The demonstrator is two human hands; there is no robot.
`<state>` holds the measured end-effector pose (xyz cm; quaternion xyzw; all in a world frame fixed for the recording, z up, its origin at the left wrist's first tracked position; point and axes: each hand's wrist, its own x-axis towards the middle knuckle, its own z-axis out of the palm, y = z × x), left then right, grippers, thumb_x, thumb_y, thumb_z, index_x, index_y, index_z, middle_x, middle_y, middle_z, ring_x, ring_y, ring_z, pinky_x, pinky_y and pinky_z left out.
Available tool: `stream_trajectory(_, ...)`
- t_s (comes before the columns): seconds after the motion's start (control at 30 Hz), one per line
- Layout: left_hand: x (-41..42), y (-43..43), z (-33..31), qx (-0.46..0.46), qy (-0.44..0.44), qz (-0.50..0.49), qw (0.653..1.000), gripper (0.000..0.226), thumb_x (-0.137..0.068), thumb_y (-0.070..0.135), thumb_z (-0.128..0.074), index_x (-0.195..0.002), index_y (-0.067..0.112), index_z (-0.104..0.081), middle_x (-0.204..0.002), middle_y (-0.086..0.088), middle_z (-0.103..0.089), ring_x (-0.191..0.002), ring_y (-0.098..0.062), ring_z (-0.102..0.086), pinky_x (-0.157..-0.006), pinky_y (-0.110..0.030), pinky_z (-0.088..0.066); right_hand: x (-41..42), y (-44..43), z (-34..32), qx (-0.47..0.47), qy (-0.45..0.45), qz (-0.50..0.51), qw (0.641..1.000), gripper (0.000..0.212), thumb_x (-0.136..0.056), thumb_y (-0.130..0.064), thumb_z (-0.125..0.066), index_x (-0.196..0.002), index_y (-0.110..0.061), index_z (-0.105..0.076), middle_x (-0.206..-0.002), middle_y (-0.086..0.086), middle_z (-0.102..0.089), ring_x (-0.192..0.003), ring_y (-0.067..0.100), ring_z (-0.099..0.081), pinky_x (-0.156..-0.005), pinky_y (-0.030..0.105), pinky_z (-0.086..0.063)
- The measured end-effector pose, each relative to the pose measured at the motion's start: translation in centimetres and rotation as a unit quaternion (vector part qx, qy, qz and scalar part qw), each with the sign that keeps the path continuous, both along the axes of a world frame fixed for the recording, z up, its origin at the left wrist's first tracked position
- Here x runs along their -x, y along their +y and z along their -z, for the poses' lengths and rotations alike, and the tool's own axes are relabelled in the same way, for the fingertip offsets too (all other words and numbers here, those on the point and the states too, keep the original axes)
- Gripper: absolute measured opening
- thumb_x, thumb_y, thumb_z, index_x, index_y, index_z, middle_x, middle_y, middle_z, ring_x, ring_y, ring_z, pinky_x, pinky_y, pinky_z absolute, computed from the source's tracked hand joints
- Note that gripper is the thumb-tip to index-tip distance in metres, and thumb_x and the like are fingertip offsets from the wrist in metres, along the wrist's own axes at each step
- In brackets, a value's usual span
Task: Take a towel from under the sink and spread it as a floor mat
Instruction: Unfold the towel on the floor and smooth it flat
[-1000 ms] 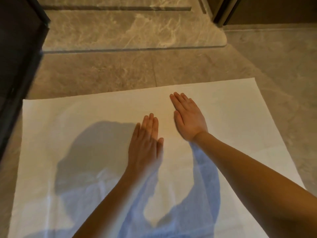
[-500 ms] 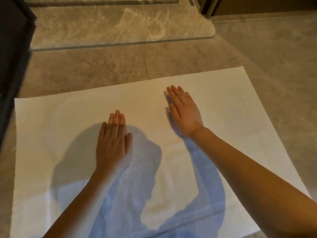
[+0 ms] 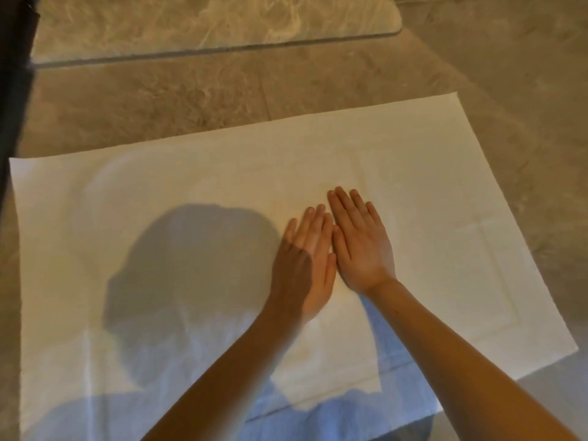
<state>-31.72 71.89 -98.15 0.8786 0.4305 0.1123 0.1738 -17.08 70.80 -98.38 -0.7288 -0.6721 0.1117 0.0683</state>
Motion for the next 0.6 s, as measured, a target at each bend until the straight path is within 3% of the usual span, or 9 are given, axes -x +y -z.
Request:
stream_trajectory(0.13, 0.7, -0.2, 0.6, 0.014, 0.034, -0.018, 0.999, 0.058, -0.099, 0.030, -0.030, -0.151, 0.005, -0.026, -0.160, -0.012, -0.019, -0.149, -0.023, -0.014, -0.121, -0.042, -0.014, 0.0, 0.1, 0.1, -0.005, 0.001, 0.004, 1.000, 0.054, -0.101, -0.031, -0.021, -0.155, -0.021, -0.018, -0.161, -0.003, -0.018, -0.150, 0.015, -0.009, -0.121, 0.030, -0.001)
stream_trajectory(0.33, 8.9, -0.6, 1.0, 0.009, 0.112, -0.090, 0.990, 0.060, -0.099, 0.031, -0.024, -0.152, 0.003, -0.020, -0.161, -0.013, -0.016, -0.149, -0.025, -0.015, -0.121, -0.040, -0.011, -0.3, 0.1, 0.3, -0.013, 0.007, 0.001, 1.000, 0.056, -0.100, -0.029, -0.023, -0.155, -0.020, -0.019, -0.161, -0.002, -0.019, -0.149, 0.018, -0.011, -0.122, 0.034, -0.006)
stream_trajectory(0.6, 14.0, -1.6, 0.9, 0.003, 0.107, -0.149, 0.983, 0.062, -0.097, 0.030, -0.026, -0.151, 0.000, -0.023, -0.160, -0.014, -0.019, -0.147, -0.027, -0.020, -0.119, -0.044, -0.015, 0.0, 0.0, 0.2, -0.011, 0.014, -0.001, 1.000, 0.056, -0.099, -0.028, -0.025, -0.154, -0.019, -0.020, -0.161, -0.001, -0.021, -0.149, 0.019, -0.012, -0.122, 0.035, -0.007)
